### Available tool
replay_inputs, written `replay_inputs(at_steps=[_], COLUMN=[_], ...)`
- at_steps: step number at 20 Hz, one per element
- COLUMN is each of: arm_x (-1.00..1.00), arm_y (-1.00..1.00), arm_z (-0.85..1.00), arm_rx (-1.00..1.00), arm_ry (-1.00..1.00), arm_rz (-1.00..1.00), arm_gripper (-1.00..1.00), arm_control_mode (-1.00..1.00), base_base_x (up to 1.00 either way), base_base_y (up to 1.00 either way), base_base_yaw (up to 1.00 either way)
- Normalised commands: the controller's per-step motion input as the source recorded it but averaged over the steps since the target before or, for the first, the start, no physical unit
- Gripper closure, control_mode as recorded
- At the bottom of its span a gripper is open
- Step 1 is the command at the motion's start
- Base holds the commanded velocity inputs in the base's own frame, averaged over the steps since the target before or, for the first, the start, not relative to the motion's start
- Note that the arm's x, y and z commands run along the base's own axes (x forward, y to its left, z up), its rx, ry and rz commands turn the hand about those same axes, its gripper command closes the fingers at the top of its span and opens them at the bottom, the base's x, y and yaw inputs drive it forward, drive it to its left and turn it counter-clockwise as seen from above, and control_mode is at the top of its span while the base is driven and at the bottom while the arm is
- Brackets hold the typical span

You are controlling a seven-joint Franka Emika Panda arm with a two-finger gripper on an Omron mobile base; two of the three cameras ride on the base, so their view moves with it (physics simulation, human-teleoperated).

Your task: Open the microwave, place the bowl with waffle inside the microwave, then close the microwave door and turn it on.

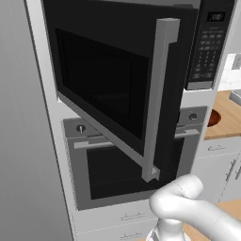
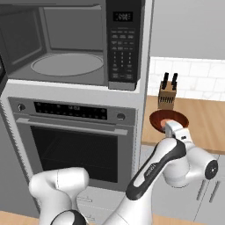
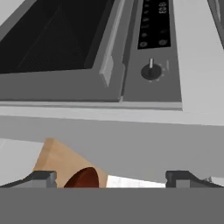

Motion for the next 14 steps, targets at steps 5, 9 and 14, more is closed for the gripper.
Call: replay_inputs(at_steps=[5, 9, 14], arm_x=[0.30, 0.19, 0.08], arm_y=[0.24, 0.05, 0.00], arm_z=[-0.14, -0.08, -0.06], arm_rx=[0.00, 0.00, 0.00], arm_ry=[0.00, 0.00, 0.00], arm_rz=[-0.12, -0.07, -0.02], arm_gripper=[-1.00, -1.00, -1.00], arm_control_mode=[-1.00, -1.00, -1.00], base_base_x=[0.00, 0.00, 0.00], base_base_y=[0.00, 0.00, 0.00], base_base_yaw=[0.00, 0.00, 0.00])
